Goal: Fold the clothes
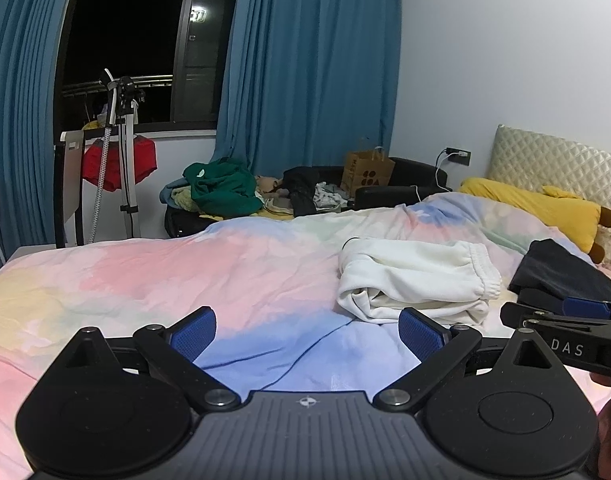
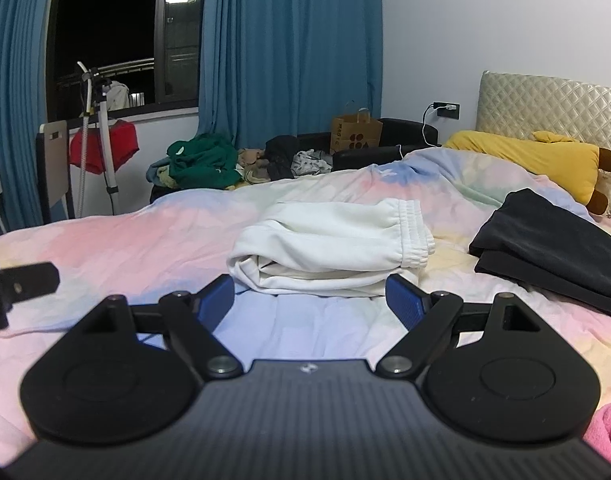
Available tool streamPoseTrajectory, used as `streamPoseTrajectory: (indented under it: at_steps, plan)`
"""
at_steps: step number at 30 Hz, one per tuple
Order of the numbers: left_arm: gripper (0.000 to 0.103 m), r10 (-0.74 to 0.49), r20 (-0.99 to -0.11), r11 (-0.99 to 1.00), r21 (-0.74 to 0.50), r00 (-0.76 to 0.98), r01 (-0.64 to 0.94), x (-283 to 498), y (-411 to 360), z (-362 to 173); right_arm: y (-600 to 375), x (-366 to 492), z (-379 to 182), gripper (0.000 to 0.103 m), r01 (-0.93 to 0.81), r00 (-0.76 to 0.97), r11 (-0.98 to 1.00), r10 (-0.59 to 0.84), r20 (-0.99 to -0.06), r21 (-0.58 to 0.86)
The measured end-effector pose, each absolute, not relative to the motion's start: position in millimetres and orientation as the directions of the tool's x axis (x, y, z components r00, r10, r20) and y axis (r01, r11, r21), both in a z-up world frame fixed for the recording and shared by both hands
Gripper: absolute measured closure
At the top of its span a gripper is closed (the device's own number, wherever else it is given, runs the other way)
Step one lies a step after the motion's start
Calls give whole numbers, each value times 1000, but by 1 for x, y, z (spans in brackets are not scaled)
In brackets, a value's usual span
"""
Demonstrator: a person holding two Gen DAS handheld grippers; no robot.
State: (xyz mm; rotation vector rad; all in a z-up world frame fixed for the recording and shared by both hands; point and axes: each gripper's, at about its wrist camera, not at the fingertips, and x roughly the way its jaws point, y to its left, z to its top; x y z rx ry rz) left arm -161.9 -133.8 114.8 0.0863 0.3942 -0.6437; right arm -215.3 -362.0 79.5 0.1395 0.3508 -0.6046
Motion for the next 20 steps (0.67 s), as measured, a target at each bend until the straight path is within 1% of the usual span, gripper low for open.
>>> streamPoseTrajectory:
  at_steps: [17,20]
  plan:
    - [2,-544,-379,818,-44,748,573,-161,-127,113,-371,-216,77,19,581,763,811,-515,-391,65]
    - [2,-555,-380,814,-63,740,578,-161,-126,113,-371,-216,77,19,581,762,811,-515,-392,65]
